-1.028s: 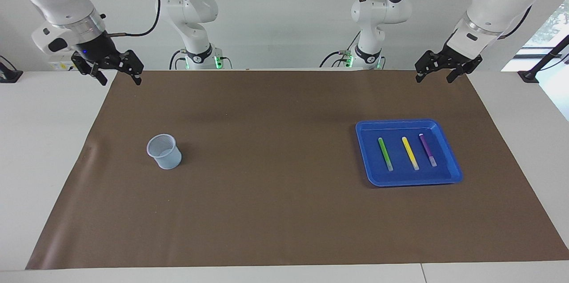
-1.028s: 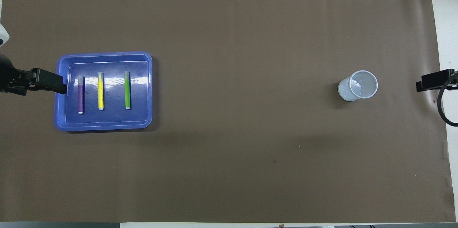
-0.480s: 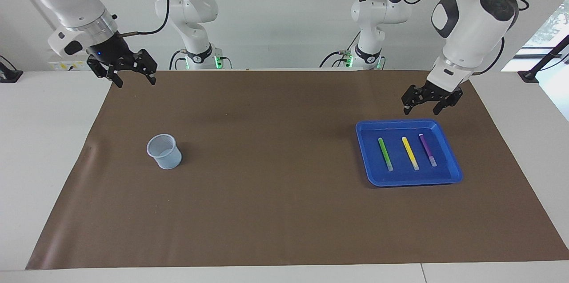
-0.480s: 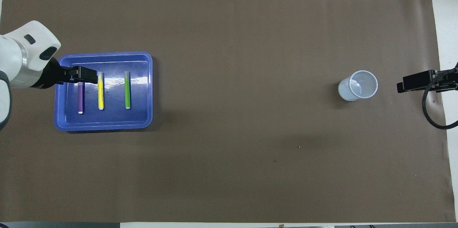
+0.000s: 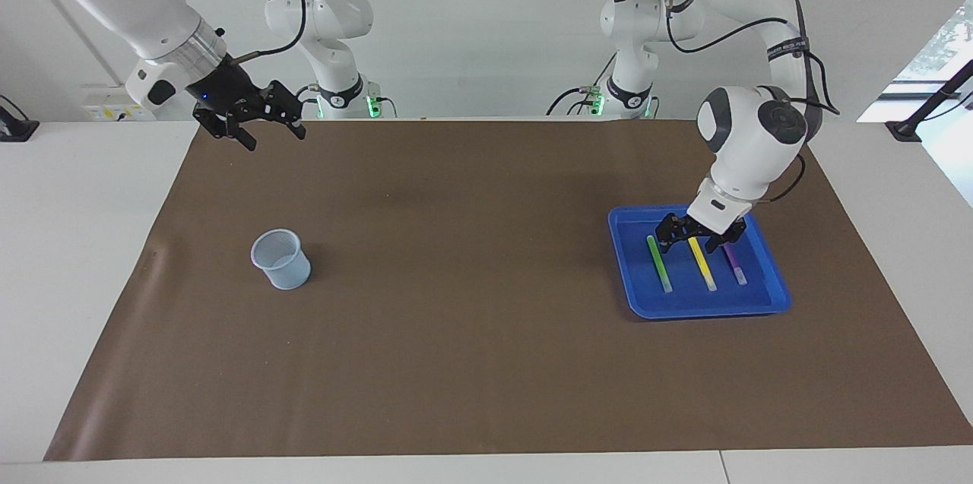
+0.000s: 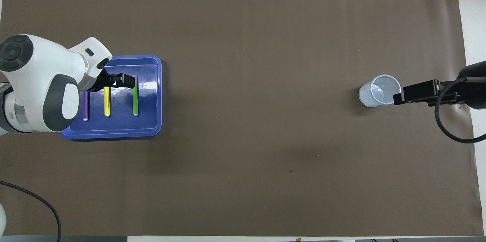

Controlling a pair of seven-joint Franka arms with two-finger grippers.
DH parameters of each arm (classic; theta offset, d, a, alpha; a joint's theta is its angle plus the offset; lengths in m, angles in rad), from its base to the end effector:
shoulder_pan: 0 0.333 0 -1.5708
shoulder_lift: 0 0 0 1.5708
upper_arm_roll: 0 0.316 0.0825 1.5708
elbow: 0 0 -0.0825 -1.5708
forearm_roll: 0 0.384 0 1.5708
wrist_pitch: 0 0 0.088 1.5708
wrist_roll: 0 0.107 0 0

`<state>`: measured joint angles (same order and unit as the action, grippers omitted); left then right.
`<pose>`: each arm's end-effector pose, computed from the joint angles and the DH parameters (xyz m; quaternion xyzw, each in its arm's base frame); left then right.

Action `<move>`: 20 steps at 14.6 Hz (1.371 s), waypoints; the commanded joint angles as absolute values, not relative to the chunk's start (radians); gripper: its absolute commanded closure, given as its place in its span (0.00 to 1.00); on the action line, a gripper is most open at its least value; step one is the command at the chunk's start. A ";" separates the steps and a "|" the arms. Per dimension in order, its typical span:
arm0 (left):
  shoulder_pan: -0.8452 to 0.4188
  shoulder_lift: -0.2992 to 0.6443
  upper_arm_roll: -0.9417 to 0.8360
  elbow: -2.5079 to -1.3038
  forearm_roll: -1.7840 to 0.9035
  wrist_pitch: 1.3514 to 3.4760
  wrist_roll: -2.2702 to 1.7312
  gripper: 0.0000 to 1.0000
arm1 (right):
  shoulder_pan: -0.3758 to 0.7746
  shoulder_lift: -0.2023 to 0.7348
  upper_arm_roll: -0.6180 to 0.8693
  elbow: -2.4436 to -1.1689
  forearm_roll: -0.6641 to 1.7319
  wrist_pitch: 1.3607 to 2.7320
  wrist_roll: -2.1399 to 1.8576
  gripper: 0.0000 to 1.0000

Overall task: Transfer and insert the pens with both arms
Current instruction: 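Grasp the green pen in the tray with the left gripper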

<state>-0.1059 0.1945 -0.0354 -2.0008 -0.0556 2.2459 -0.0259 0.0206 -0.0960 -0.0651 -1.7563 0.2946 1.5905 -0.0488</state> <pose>0.5890 -0.0848 0.3672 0.9985 -0.0404 0.0231 0.0276 0.5232 0.0058 0.5950 -0.9881 0.0056 0.0276 0.1511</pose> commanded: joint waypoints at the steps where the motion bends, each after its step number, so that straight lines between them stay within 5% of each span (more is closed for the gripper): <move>1: -0.135 0.230 -0.025 -2.031 -0.051 2.328 -0.040 0.00 | 0.044 -0.124 -0.064 -1.795 0.319 1.635 -0.025 0.00; 6: -0.161 0.296 -0.023 -2.033 -0.051 2.387 -0.044 0.08 | 0.067 -0.172 -0.060 -1.905 0.448 1.715 -0.018 0.00; 7: -0.160 0.296 -0.023 -2.033 -0.051 2.379 -0.043 0.20 | 0.067 -0.178 -0.061 -1.917 0.468 1.721 -0.017 0.00; 9: -0.155 0.291 -0.020 -2.031 -0.051 2.355 -0.044 0.84 | 0.058 -0.179 -0.061 -1.945 0.534 1.723 -0.011 0.00; 10: -0.152 0.290 -0.020 -2.031 -0.051 2.346 -0.044 1.00 | 0.057 -0.181 -0.061 -1.947 0.537 1.723 -0.008 0.00; 20: -0.144 0.204 -0.012 -1.945 -0.051 2.139 -0.145 1.00 | 0.113 -0.227 -0.060 -2.042 0.635 1.813 0.083 0.00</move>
<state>-0.1381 0.2525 -0.0170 -1.9857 -0.0555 2.2456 -0.0729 0.1158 -0.1838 -0.0603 -1.9897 0.6094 1.7891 0.0747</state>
